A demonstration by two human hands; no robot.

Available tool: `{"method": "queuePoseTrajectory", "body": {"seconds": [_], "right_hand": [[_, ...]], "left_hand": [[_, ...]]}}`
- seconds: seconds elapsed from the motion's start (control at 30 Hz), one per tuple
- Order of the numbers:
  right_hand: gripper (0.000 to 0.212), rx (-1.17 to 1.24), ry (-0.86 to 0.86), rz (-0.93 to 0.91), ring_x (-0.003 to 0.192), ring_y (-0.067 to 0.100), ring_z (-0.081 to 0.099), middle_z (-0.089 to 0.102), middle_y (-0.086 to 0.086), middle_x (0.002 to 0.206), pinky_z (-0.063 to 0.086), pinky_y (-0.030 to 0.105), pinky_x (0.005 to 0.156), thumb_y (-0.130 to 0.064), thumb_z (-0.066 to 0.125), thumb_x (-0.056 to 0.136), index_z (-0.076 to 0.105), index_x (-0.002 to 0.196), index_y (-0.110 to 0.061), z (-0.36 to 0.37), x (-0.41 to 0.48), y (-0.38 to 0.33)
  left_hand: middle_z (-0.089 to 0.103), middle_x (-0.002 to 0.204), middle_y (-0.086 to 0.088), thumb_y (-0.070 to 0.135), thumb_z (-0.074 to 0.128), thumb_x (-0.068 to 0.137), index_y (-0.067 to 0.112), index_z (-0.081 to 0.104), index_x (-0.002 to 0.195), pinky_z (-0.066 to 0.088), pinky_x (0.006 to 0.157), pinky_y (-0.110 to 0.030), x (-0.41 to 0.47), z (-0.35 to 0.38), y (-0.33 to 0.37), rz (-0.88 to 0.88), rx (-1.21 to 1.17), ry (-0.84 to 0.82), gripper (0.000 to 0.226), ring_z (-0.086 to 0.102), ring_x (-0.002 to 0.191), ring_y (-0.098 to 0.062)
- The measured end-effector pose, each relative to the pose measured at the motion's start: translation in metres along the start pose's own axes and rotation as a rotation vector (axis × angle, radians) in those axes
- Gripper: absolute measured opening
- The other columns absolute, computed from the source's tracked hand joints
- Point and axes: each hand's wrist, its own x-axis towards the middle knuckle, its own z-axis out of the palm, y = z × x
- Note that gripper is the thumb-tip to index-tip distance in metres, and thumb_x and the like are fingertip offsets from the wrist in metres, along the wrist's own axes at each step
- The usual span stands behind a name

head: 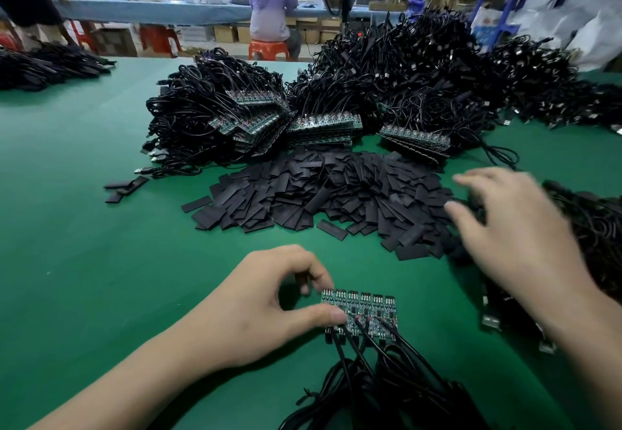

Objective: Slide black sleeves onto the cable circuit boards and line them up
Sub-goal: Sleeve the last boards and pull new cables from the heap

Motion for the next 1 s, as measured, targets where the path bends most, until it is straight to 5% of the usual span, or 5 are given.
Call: {"method": "queuePoseTrajectory", "body": {"seconds": [0.2,0.5,0.63,0.87,1.0], "right_hand": [[0.029,-0.261,-0.469,0.034,0.134,0.025,0.049,0.05,0.006,0.145,0.036,0.038,0.113,-0.011,0.047,0.101,0.05,0.13,-0.011,0.014,0.0,0.011],[0.058,-0.356,-0.551,0.082,0.15,0.02,0.033,0.031,0.002,0.165,0.019,0.039,0.124,0.008,0.038,0.094,0.046,0.147,-0.014,0.01,0.005,0.045],[0.076,-0.331,-0.544,0.117,0.15,0.021,0.032,0.029,-0.001,0.166,0.024,0.038,0.122,0.01,0.037,0.093,0.02,0.161,-0.019,0.006,0.007,0.046],[0.093,-0.207,-0.562,0.244,0.118,0.032,0.055,0.045,0.007,0.157,0.046,0.037,0.075,0.011,0.037,0.089,0.002,0.164,-0.033,0.009,0.014,0.069],[0.081,-0.305,-0.582,0.23,0.151,0.027,0.032,0.03,0.007,0.166,0.031,0.044,0.12,0.01,0.04,0.093,0.02,0.163,-0.026,0.008,0.013,0.068]], "left_hand": [[0.068,0.077,0.007,0.035,0.087,0.078,0.03,0.066,0.092,0.053,0.074,-0.036,-0.001,0.002,0.004,-0.07,-0.249,-0.047,0.025,0.06,0.07,-0.007],[0.068,0.077,0.004,0.035,0.086,0.078,0.032,0.066,0.093,0.052,0.074,-0.031,-0.004,0.0,0.004,-0.059,-0.278,-0.049,0.025,0.06,0.071,-0.013],[0.068,0.078,0.004,0.034,0.087,0.079,0.031,0.067,0.093,0.052,0.073,-0.034,-0.004,-0.001,0.004,-0.053,-0.296,-0.047,0.025,0.059,0.07,-0.011],[0.068,0.076,0.006,0.033,0.088,0.077,0.031,0.067,0.092,0.053,0.072,-0.029,-0.005,-0.001,0.002,-0.066,-0.311,-0.059,0.025,0.059,0.069,-0.008],[0.068,0.076,0.006,0.033,0.088,0.078,0.031,0.067,0.092,0.052,0.072,-0.028,-0.004,-0.001,0.003,-0.069,-0.306,-0.051,0.025,0.059,0.069,-0.007]]}}
